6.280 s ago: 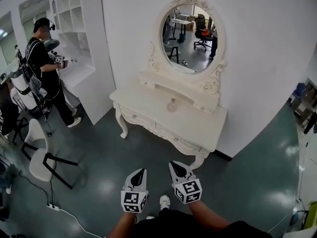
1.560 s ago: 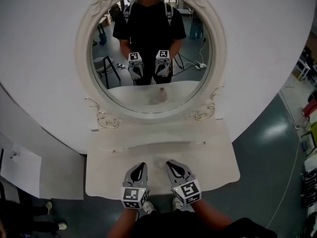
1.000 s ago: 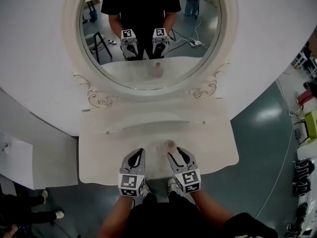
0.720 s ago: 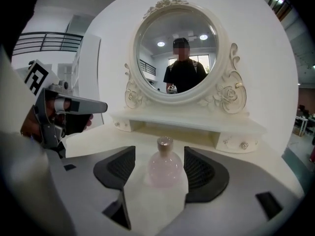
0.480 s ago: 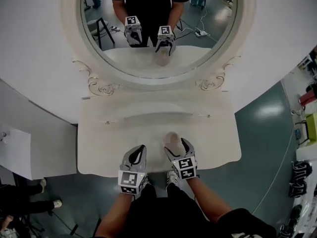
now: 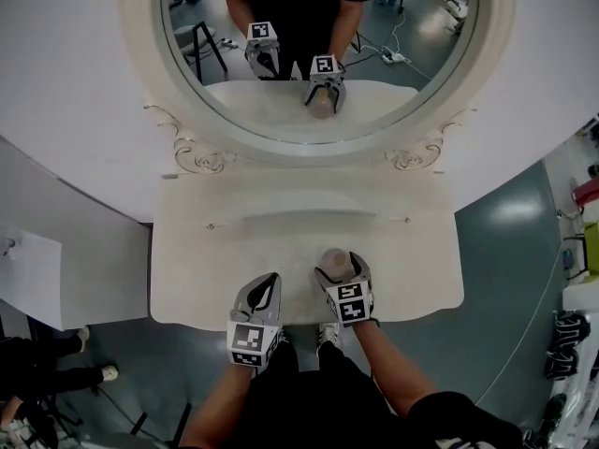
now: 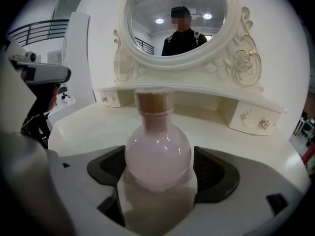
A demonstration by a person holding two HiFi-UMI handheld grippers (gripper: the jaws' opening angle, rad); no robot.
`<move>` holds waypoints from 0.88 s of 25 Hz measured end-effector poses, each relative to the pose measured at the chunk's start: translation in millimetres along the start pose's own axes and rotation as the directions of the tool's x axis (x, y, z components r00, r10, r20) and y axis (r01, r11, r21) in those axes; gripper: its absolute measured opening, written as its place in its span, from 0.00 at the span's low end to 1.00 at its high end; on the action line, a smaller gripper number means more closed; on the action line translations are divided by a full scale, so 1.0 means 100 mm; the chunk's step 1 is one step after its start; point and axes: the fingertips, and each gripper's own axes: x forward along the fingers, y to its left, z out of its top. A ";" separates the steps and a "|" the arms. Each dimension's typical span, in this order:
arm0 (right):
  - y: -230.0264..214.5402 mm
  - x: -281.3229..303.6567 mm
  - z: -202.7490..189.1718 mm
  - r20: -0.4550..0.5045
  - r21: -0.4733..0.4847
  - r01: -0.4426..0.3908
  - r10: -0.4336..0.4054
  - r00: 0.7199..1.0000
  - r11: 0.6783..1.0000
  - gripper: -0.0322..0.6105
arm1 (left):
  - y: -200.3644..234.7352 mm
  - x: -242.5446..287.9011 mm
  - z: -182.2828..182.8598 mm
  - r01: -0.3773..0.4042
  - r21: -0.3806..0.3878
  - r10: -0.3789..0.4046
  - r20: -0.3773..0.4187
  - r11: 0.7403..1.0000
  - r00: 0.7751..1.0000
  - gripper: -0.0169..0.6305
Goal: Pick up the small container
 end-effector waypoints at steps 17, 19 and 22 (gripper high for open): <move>0.03 0.11 -0.04 -0.108 0.002 -0.041 0.041 0.993 0.999 0.63 | 0.04 -0.06 0.01 -0.028 -0.012 0.028 0.007 1.000 1.000 0.04; 0.03 0.12 -0.04 -0.109 0.003 -0.041 0.041 0.993 0.999 0.63 | 0.04 -0.07 0.00 -0.030 -0.011 0.030 0.003 0.999 1.000 0.04; 0.02 0.12 -0.03 -0.102 0.000 -0.035 0.035 0.994 0.999 0.63 | 0.02 -0.08 0.01 -0.030 -0.008 0.030 0.002 1.000 1.000 0.04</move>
